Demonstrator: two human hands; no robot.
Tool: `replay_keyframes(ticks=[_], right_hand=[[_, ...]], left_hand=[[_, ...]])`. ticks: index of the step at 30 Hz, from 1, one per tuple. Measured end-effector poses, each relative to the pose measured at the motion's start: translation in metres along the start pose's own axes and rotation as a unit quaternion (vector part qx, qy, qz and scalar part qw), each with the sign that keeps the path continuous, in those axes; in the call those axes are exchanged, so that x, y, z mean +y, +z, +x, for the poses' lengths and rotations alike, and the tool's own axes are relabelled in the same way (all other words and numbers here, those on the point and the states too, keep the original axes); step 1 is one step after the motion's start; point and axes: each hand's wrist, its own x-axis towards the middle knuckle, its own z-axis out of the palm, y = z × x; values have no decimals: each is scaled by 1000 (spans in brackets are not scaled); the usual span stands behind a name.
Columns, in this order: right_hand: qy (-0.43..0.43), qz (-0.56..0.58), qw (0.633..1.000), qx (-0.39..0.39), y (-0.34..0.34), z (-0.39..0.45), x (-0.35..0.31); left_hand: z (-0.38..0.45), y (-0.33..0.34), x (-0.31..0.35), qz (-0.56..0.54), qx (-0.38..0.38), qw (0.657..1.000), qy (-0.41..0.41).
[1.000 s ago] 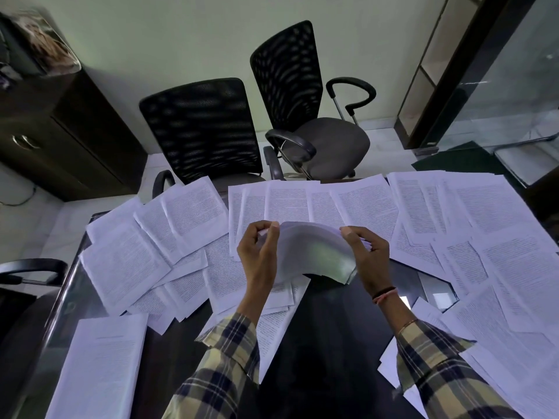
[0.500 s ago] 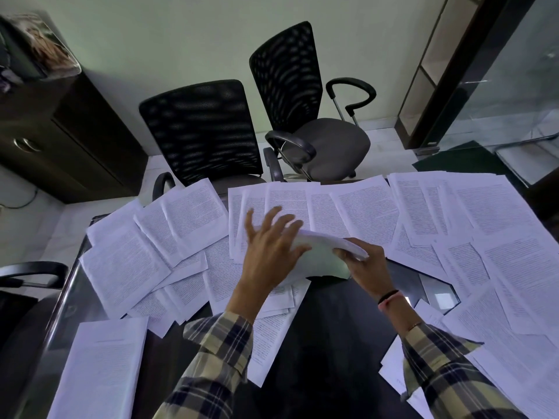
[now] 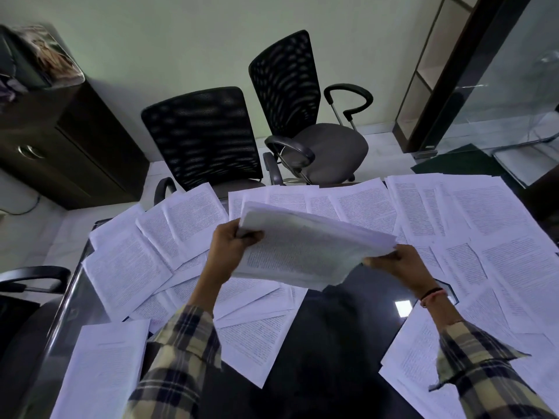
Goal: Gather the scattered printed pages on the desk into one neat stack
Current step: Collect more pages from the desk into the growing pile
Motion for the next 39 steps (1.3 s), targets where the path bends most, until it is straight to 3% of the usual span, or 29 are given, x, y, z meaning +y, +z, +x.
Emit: replay_keyframes(ticks=[3, 6, 12, 17, 26, 36, 39], right_hand=[[12, 43, 999, 8, 19, -2, -1], [0, 93, 993, 66, 36, -5, -2], [-35, 50, 993, 102, 51, -9, 13], [-34, 51, 992, 108, 58, -15, 21], [39, 25, 994, 98, 73, -20, 46], [56, 100, 992, 58, 75, -24, 40], [30, 154, 983, 95, 72, -24, 26]], left_hand=[[-9, 9, -21, -66, 1, 997, -51], [-19, 25, -37, -82, 9, 994, -67], [-32, 39, -65, -80, 28, 993, -86], [-43, 47, -81, -96, 38, 990, -93], [-56, 52, -102, -58, 46, 990, -122], [-53, 56, -98, -95, 35, 990, -101], [-50, 56, -89, -138, 68, 983, -96]])
